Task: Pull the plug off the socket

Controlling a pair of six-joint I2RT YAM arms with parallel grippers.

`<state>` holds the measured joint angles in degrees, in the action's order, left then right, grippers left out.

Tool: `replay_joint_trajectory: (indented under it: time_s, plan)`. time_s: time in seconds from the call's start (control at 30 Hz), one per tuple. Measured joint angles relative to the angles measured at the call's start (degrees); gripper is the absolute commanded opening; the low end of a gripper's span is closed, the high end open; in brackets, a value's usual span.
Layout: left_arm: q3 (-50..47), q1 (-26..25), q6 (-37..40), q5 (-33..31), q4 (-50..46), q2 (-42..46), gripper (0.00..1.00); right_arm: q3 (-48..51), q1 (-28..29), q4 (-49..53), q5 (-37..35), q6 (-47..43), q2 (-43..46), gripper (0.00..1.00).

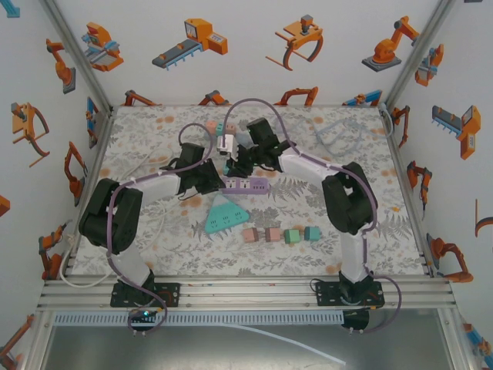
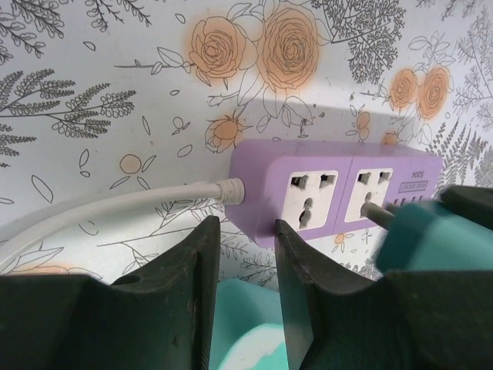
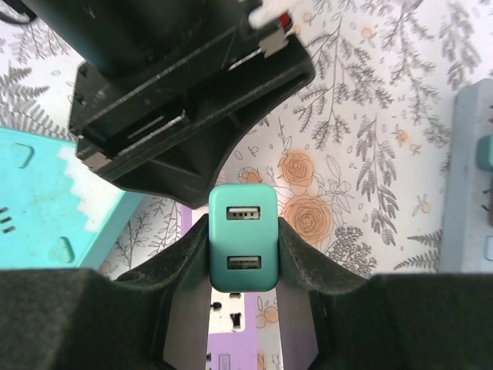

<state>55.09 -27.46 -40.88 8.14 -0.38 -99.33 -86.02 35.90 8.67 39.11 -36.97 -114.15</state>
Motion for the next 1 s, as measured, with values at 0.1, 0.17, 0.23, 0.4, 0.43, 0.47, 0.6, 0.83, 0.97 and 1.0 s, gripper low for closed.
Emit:
replay_joint_trajectory:
  time_s: [0.1, 0.17, 0.23, 0.4, 0.43, 0.47, 0.6, 0.83, 0.97, 1.0]
  plan:
    - [-0.26, -0.07, 1.29, 0.00, -1.18, 1.20, 0.37, 1.88, -0.22, -0.31, -0.59, 2.69, 3.74, 0.05]
    - [-0.39, -0.09, 2.69, 0.02, -1.99, 3.17, 0.37, 3.58, -0.44, -0.50, -1.51, 6.25, 6.69, 0.06]
    - [-0.39, -0.11, 4.39, 0.31, -2.05, 5.73, 0.37, 5.18, -0.76, -0.55, -2.75, 11.69, 9.92, 0.06]
    - [-0.39, -0.11, 9.64, 2.49, -1.64, 13.88, 0.37, 9.75, -3.58, -0.96, -4.52, 29.66, 18.78, 0.05]
    - [-0.42, -0.11, 11.04, 3.45, -1.55, 15.80, 0.38, 11.26, -4.59, -1.18, -4.98, 33.79, 20.87, 0.06]
    - [-0.44, -0.20, 12.35, 4.37, -1.51, 17.49, 0.38, 13.00, -5.64, -1.29, -5.53, 37.75, 23.04, 0.06]
    - [-1.36, -1.03, 17.46, 8.04, -1.36, 24.65, 0.39, 20.59, -8.79, -0.76, -8.52, 49.99, 30.97, 0.06]
    - [-3.91, -7.34, 29.44, 9.79, -3.37, 38.69, 0.42, 36.24, -11.39, 0.98, -13.33, 69.24, 44.57, 0.06]
    - [-4.44, -10.69, 38.84, 10.23, -9.44, 45.79, 0.48, 43.28, -8.72, 0.96, -17.16, 78.90, 48.83, 0.06]
    - [-4.44, -11.34, 41.62, 10.58, -11.52, 47.39, 0.49, 44.24, -6.12, 0.87, -18.88, 81.07, 49.07, 0.06]
